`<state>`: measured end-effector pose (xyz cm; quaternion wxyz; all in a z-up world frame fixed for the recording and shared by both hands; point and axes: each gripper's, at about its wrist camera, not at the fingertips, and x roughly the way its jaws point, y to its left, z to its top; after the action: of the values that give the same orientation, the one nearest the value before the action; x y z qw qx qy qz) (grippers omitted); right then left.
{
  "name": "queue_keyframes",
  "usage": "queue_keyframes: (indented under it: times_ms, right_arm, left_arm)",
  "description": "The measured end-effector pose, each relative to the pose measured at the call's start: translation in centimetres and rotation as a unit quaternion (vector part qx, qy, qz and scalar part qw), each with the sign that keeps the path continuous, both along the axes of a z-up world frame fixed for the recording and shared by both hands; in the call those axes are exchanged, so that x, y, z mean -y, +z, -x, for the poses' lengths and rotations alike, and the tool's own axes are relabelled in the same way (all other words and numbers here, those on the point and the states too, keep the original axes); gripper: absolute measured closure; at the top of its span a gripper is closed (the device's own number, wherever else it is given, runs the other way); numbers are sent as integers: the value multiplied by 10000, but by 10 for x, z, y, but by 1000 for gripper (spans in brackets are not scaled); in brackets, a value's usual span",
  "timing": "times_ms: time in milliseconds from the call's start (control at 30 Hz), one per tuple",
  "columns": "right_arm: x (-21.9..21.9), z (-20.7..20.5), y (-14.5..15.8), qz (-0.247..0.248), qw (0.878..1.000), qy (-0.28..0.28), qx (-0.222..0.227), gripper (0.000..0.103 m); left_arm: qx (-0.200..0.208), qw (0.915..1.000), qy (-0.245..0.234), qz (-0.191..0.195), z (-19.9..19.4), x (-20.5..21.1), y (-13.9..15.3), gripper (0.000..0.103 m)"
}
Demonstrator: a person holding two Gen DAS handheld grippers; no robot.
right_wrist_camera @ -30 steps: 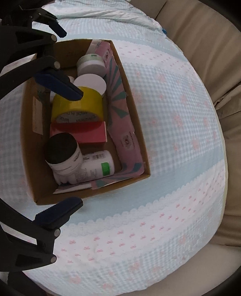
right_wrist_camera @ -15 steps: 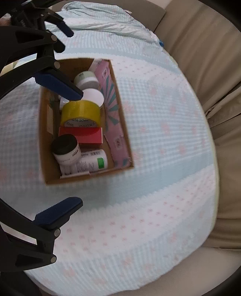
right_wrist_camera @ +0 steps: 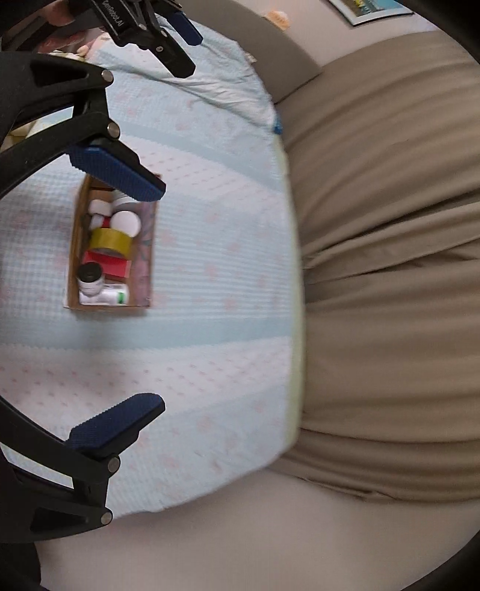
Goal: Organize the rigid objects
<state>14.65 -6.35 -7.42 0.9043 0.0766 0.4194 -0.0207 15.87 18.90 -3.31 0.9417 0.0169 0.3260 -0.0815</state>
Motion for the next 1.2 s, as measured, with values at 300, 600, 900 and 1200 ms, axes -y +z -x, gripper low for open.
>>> queue_keyframes:
  times_ms: [300, 600, 900, 1200]
  right_arm:
    - [12, 41, 47, 203, 9966, -284, 750, 0]
    - [16, 50, 59, 370, 9937, -361, 991, 0]
    - [17, 54, 59, 434, 9928, -326, 1068, 0]
    - [17, 54, 59, 438, 9926, -313, 1085, 0]
  left_arm:
    - [643, 9979, 12, 16, 37, 8, 36, 0]
    - [706, 9975, 24, 74, 48, 10, 40, 0]
    - [697, 9976, 41, -20, 50, 16, 37, 0]
    - [756, 9970, 88, -128, 53, 21, 38, 0]
